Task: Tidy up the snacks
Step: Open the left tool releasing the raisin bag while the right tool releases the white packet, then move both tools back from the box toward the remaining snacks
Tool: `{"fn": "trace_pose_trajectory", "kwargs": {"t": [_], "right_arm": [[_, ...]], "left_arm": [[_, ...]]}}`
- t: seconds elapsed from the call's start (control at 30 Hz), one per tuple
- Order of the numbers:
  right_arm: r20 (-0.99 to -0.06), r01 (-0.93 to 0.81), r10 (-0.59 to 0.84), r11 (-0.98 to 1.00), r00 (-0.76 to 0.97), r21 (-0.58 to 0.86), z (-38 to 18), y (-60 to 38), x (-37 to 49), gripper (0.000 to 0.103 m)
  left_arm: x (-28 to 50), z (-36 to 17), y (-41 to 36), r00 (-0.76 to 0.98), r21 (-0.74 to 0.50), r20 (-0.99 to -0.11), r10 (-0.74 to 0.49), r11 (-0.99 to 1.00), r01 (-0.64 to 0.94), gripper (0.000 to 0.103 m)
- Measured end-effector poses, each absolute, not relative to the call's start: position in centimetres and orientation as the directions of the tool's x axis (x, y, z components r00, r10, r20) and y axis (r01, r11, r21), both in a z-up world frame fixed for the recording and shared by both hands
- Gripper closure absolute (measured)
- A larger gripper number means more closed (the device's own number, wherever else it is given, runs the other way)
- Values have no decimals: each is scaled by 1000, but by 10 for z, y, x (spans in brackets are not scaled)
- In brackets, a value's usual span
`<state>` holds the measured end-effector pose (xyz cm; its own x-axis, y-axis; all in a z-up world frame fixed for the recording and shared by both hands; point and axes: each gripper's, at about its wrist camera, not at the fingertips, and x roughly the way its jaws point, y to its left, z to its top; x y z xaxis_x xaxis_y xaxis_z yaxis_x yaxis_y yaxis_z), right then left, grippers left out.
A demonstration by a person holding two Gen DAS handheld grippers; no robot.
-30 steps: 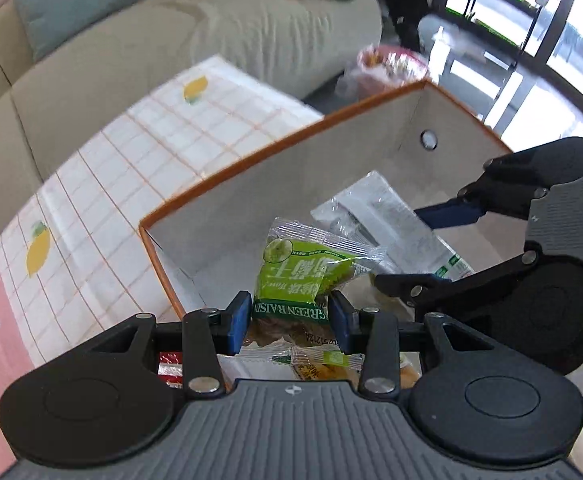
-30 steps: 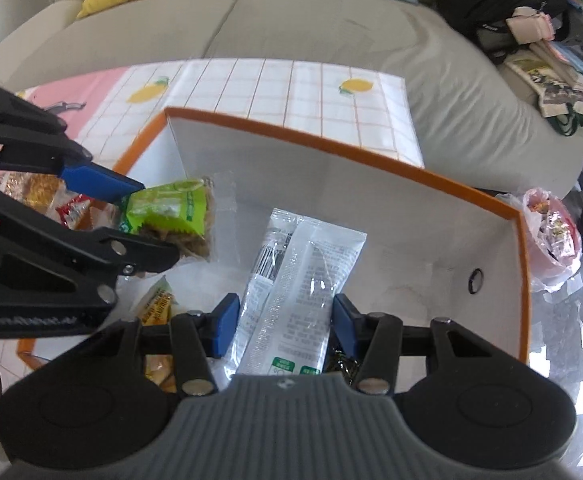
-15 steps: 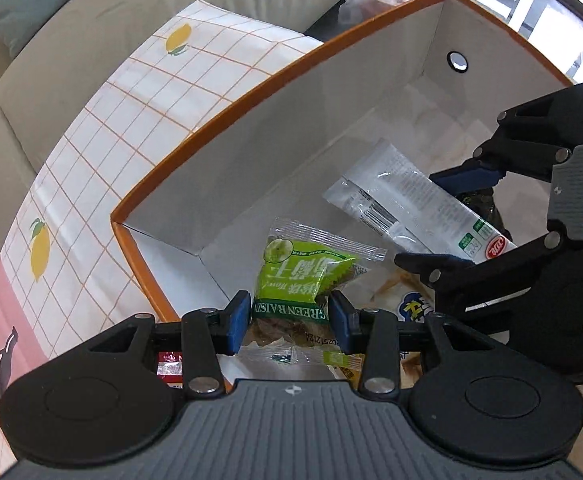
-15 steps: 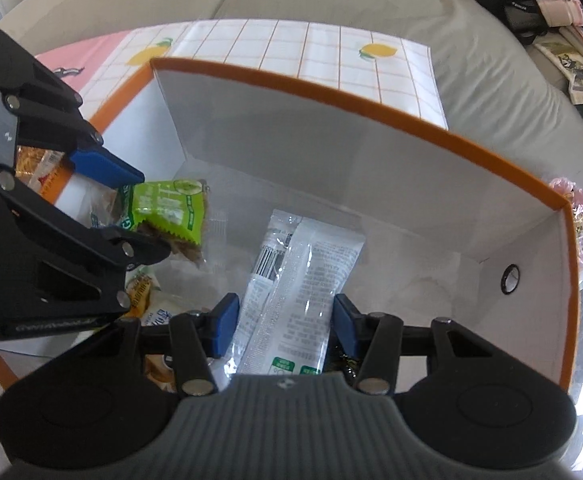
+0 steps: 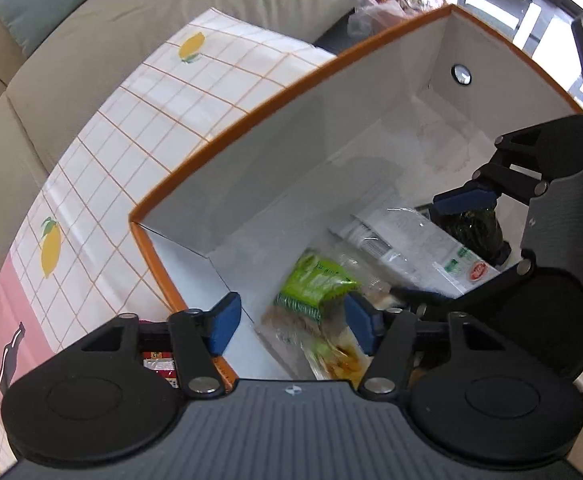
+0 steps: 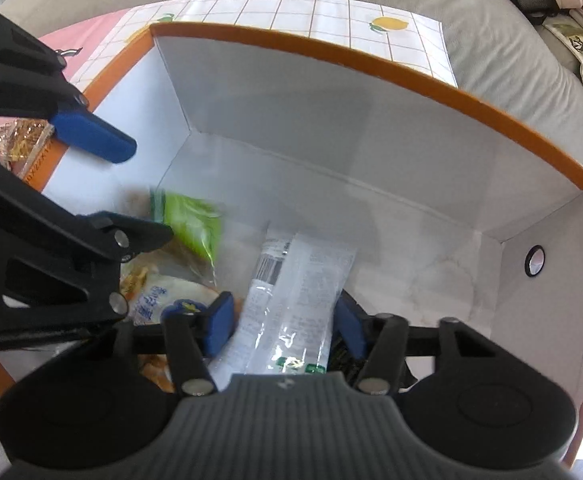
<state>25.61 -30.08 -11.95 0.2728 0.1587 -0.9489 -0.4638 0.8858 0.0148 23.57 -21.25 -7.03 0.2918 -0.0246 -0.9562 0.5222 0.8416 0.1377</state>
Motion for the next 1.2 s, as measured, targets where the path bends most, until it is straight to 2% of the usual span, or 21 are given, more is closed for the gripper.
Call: {"fn": "trace_pose_trajectory", "kwargs": {"t": [0.27,0.47,0.67,0.97,1.2], "right_arm": [[-947,-448,109,893,303,-40,-104,-294,251,21],[-921,-376,26,917,389,-133,-84,-295,234,21],[-843,-252,5,955,538,-156,-49,-297,201,20],[-727,-189,81,980,681,-68,-22,-269,136,19],[-671,-219,158,976,724,-7,-19,-232,96,19]], "left_arm": [[225,-47,-202,326,108,-942,-73,856,505,31],[201,-21,-187,397,105,-911,-112,868,486,31],[169,13,-158,513,73,-842,-167,907,415,31],[120,41,-98,669,34,-722,-177,957,289,31],[91,38,-55,712,41,-693,-112,980,193,31]]}}
